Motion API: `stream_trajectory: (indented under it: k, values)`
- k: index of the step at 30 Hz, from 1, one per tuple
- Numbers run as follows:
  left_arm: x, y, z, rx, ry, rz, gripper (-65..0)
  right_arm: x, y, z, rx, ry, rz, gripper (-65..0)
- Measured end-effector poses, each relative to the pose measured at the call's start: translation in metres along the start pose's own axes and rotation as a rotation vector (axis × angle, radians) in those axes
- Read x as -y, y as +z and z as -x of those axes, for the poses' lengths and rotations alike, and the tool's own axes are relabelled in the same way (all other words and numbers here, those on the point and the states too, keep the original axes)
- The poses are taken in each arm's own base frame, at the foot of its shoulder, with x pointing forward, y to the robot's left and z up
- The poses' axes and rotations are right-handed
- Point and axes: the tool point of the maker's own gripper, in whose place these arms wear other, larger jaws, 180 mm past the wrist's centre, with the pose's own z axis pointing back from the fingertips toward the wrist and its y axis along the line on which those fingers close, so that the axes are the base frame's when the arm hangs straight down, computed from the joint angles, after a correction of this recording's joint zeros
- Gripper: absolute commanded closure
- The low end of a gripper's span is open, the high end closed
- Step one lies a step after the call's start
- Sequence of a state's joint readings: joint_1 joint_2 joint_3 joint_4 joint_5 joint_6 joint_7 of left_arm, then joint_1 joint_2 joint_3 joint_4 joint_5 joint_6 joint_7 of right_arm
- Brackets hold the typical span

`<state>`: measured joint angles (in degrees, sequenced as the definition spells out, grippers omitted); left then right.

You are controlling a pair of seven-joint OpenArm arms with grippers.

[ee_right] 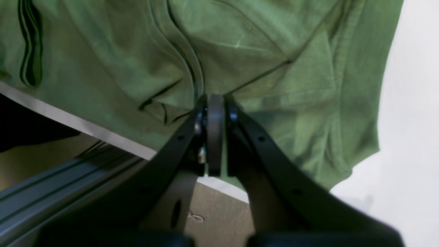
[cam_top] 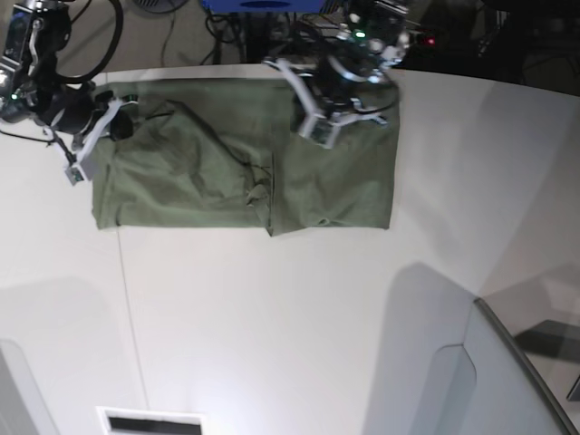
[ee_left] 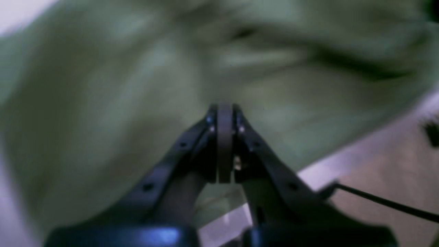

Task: Layout the t-shirt on the table in an organized manner, then fold the t-shirt properly
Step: 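Release the folded end and raise the left gripper away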

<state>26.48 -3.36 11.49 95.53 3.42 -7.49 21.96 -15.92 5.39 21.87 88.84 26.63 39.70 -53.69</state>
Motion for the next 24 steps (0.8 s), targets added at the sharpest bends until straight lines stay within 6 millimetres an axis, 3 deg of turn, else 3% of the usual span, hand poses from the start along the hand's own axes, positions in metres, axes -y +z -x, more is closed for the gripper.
stream_trajectory:
  k: [3,5,11,15,18,21,24]
  values:
    - [-0.044,0.005,0.008,-0.014,0.030,-0.109,0.0,0.000,0.000,0.000,0.000,0.001,0.001,-1.7]
    - [-0.058,0.007,0.013,-0.023,0.035,-0.142,0.0,-0.001,0.000,0.000,-0.003,0.004,-0.002,-1.7]
    - [-0.047,0.000,0.046,-0.112,0.033,-0.098,0.0,-0.002,-0.001,0.000,-0.001,0.003,-0.005,-1.7]
    - [-0.050,-0.003,0.045,-0.106,0.039,-0.105,0.0,-0.002,-0.001,0.000,-0.001,0.004,-0.005,-1.7]
    - [-0.055,0.000,0.025,-0.066,0.023,-0.118,0.0,-0.002,-0.001,0.000,-0.001,0.004,-0.004,-1.7]
    - [-0.063,0.002,-0.013,0.026,0.005,-0.137,0.0,-0.002,-0.001,0.000,-0.002,0.004,-0.004,-1.7]
    - [-0.076,-0.009,-0.053,0.115,-0.013,-0.156,0.0,-0.002,-0.001,-0.001,-0.001,0.005,-0.004,-1.7]
